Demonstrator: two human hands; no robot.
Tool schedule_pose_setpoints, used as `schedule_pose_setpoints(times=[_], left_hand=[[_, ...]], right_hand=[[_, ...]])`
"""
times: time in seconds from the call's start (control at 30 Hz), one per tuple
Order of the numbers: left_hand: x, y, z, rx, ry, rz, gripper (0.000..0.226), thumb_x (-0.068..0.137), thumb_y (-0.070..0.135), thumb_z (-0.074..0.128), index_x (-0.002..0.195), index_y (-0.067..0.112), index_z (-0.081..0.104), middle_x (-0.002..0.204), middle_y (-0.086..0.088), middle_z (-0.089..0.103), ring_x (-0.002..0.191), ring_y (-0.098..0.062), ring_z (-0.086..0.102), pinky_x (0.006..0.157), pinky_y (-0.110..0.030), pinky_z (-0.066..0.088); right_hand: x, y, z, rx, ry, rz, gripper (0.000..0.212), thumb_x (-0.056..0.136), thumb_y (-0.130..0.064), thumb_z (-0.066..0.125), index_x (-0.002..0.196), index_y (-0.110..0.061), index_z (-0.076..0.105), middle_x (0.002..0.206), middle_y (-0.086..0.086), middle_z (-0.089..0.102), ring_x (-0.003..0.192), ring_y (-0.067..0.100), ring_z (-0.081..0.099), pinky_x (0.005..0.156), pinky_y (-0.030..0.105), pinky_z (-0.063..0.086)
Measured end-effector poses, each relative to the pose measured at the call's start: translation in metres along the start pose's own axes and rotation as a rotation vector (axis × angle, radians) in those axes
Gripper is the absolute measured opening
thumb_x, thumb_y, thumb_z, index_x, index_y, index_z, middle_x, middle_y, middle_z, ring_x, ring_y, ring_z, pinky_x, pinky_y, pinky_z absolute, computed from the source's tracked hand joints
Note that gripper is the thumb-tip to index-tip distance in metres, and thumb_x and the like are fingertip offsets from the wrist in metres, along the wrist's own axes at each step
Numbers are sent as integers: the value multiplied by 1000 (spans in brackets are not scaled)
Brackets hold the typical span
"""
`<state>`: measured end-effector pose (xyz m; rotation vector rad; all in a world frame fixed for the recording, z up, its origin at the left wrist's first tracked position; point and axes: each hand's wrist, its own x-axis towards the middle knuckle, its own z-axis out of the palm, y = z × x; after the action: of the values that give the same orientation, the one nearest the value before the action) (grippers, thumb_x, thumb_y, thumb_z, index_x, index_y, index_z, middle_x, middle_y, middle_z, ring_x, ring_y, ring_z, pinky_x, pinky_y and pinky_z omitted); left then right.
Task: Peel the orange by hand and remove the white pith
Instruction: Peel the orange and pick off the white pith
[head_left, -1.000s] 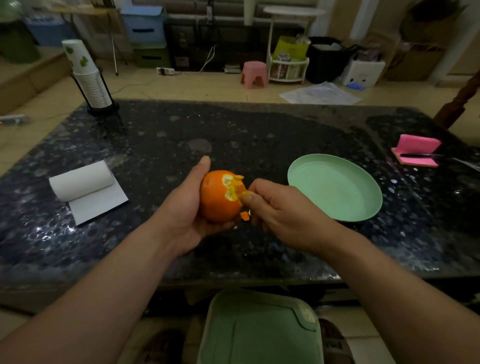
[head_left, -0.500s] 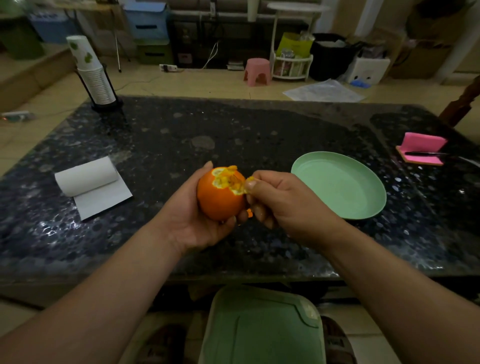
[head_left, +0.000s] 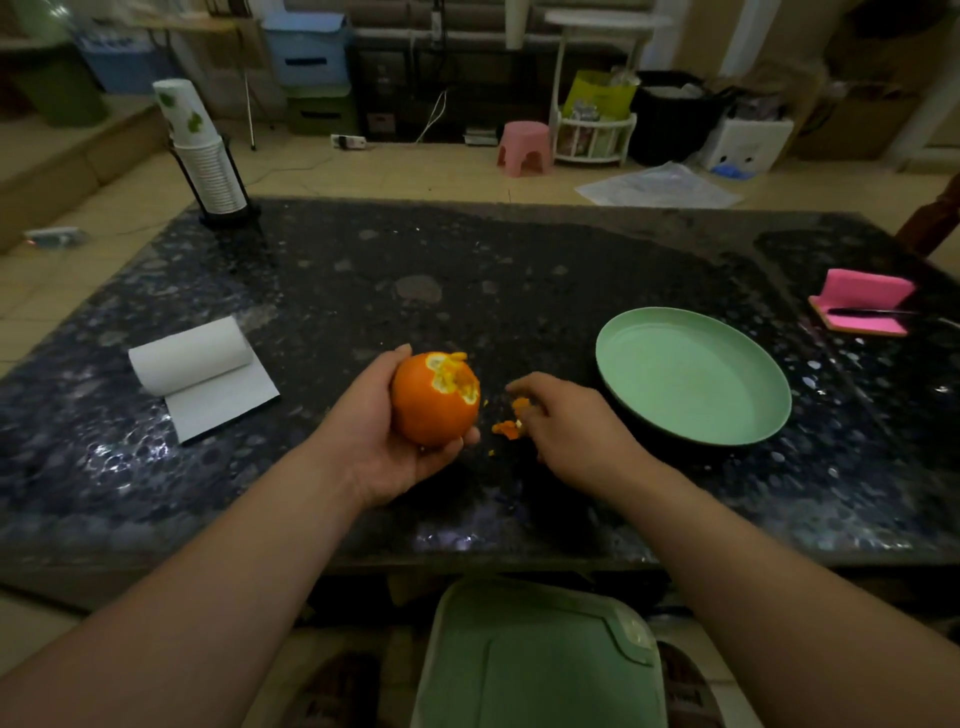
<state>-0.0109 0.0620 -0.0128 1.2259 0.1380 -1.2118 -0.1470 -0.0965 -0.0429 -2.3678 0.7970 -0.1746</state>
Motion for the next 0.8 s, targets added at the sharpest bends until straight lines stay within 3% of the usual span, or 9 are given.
schedule_pose_setpoints(times=[0.07,0.1,0.23,0.47,0.67,0.8], left_hand=[[-1,-1,3,41,23,24,68,97,67,53,135,13,67,105,-22,75,70,-39,74,48,-32,58],[-2,-1,4,62,31,37,65,97,67,54,134,15,67,102,-21,77,70,-38,75,48,-33,58],[-6,-2,10,144,32,74,59,95,70,58,129,23,67,102,-16,80,73,-34,77,53,-34,61],[-8,-8,17,263,46,145,66,80,71,75,127,25,68,116,-17,77,90,-36,79,58,-38,61],[-11,-11,22,341,75,195,54,85,68,72,121,29,68,111,-14,78,86,-32,80,59,-37,60],[-13,-12,23,362,91,195,61,81,69,74,124,26,69,115,-16,77,89,-35,79,57,-37,59]], right_hand=[[-3,-5,-7,109,41,-42,26,109,-39,52,99,-23,70,88,-2,74,71,12,67,74,37,57],[-6,-10,-10,185,28,-65,31,109,-43,51,97,-22,70,84,-3,73,68,8,66,70,33,55],[-25,-28,-21,240,-67,-160,21,105,-52,57,111,-34,67,83,-13,71,69,-4,66,59,13,45],[-30,-24,-34,108,-54,-204,21,108,-45,53,97,-30,63,79,-8,69,68,1,64,57,23,45],[-32,-19,-41,51,-126,-230,22,109,-37,49,92,-27,59,79,-6,68,64,6,61,57,28,48],[-32,-18,-44,25,-137,-231,19,107,-37,51,91,-28,58,76,-8,67,63,4,61,55,25,46]])
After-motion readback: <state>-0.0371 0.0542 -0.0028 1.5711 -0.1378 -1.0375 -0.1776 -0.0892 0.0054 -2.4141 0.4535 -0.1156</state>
